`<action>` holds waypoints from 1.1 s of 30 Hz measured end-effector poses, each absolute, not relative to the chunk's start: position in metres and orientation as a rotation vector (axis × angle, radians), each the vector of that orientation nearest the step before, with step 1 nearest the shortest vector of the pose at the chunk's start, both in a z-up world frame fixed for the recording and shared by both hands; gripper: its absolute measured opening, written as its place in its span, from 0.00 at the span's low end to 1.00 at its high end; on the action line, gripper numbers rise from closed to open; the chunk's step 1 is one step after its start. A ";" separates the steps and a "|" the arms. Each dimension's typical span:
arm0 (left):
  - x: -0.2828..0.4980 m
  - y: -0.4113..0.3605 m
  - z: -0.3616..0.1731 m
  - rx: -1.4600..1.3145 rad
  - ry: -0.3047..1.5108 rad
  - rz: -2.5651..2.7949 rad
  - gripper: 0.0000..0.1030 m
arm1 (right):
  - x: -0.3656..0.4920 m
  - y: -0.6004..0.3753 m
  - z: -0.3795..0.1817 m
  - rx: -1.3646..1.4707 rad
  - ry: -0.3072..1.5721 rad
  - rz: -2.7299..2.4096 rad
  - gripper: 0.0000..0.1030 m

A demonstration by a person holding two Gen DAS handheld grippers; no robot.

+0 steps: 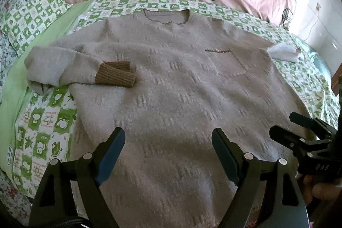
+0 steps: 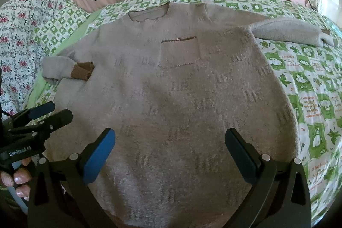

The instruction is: Fold small clothes

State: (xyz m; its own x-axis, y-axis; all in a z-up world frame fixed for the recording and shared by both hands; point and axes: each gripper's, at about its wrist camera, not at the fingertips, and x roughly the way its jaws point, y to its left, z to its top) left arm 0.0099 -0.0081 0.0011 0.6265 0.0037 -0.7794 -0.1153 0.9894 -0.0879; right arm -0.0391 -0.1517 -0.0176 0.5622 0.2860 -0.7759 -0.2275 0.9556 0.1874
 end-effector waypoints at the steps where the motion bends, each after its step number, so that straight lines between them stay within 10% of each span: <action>1: 0.010 -0.008 0.001 -0.133 0.891 0.069 0.81 | -0.040 -0.152 -0.018 0.068 0.926 0.301 0.99; 33: 0.019 -0.004 -0.004 -0.116 0.919 0.103 0.81 | -0.028 -0.158 -0.015 0.055 0.952 0.289 0.99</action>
